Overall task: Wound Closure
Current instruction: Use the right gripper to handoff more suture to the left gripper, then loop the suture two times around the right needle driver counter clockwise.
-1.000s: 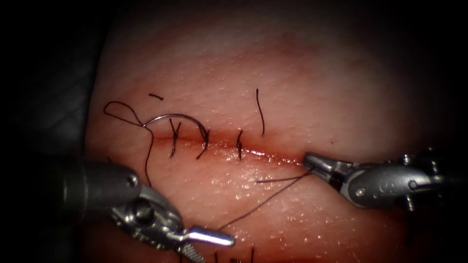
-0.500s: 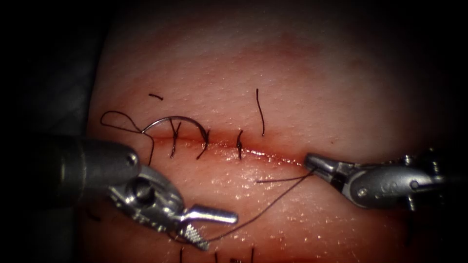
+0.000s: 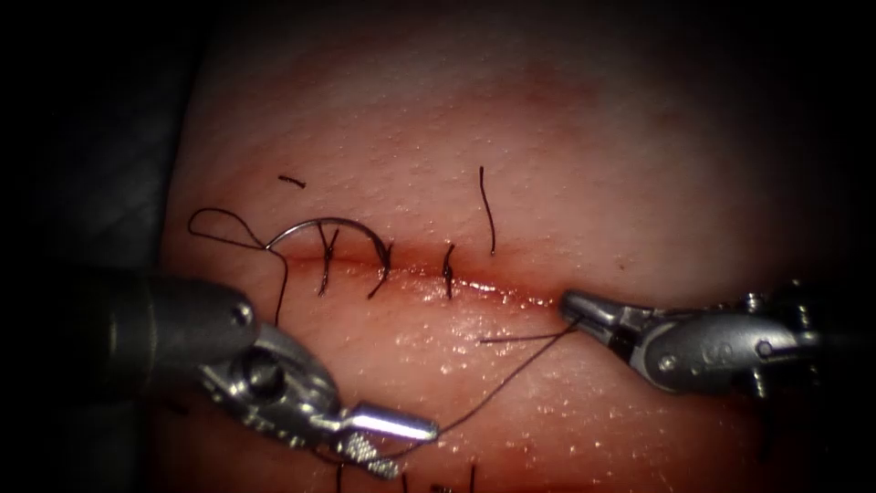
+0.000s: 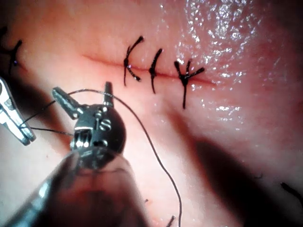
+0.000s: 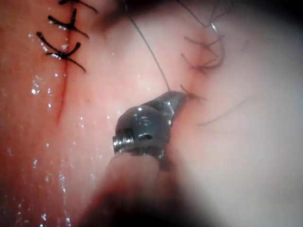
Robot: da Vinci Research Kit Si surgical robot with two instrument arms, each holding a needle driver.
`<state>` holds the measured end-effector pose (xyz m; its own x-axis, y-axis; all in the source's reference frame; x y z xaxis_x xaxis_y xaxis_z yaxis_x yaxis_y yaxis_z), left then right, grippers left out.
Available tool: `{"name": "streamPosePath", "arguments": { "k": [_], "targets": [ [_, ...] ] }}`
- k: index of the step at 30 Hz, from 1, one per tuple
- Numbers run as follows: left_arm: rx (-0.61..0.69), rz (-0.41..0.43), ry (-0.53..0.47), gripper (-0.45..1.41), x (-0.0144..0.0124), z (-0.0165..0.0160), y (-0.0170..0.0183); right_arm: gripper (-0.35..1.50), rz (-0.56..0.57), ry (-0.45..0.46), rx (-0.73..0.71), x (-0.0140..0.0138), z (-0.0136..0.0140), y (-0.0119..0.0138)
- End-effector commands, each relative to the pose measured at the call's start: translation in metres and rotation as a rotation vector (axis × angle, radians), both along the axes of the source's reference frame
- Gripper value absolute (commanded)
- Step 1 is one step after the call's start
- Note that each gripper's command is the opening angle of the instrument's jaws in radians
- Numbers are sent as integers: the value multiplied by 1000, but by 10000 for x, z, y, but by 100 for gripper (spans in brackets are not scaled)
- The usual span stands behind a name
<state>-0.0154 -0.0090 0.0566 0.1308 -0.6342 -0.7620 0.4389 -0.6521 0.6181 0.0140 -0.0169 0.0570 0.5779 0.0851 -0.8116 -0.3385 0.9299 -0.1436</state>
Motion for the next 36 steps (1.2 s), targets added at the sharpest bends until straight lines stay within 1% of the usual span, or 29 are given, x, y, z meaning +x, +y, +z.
{"name": "streamPosePath", "arguments": {
  "k": [1,4,8,11,12,13,14,15,16,17,18,19,20,21,22,26,28,29,31,32,33,36],
  "targets": [
    [0,1,-1,-45,-5,5,0,-35,-1,2,0,6,5,-3],
    [8,4,-18,-45,-6,5,1,-35,1,4,4,6,5,-4],
    [22,-24,-24,-45,-9,7,0,-35,1,4,4,6,4,-5],
    [32,-58,-54,-45,-7,7,3,-35,4,6,8,6,4,-6],
    [32,-58,-54,-45,-7,7,3,-35,4,6,8,6,4,-6],
    [50,-99,-81,-45,-2,6,9,27,32,23,49,8,3,-8],
    [52,-113,-93,-45,1,6,10,71,38,28,65,9,2,-9],
    [67,-133,-109,-45,4,6,12,106,48,39,69,8,-1,-11],
    [74,-154,-118,-45,8,6,14,123,55,47,84,8,-4,-12],
    [79,-179,-124,-45,13,6,16,130,57,55,95,6,-7,-14],
    [78,-232,-138,-45,26,7,19,138,46,63,99,-1,-17,-16],
    [80,-260,-149,-45,33,7,20,141,48,69,110,-5,-21,-17],
    [80,-260,-149,-45,33,7,20,141,48,69,110,-5,-21,-17],
    [95,-313,-175,-45,49,5,24,145,44,79,126,-16,-30,-17],
    [104,-338,-181,-45,56,5,26,146,41,85,136,-23,-35,-16],
    [127,-422,-212,-45,76,1,35,145,34,101,146,-40,-43,-5],
    [157,-457,-223,-45,82,0,38,135,31,131,145,-47,-45,3],
    [164,-465,-225,-45,84,1,39,120,24,148,146,-49,-45,6],
    [163,-475,-220,-45,85,2,41,27,10,205,146,-52,-44,19],
    [168,-478,-216,-45,85,3,41,-23,12,220,145,-52,-43,26],
    [173,-487,-218,-45,85,5,40,-35,14,228,149,-51,-39,37],
    [185,-514,-230,-45,85,9,40,-35,37,244,150,-41,-24,58]
  ]
}}
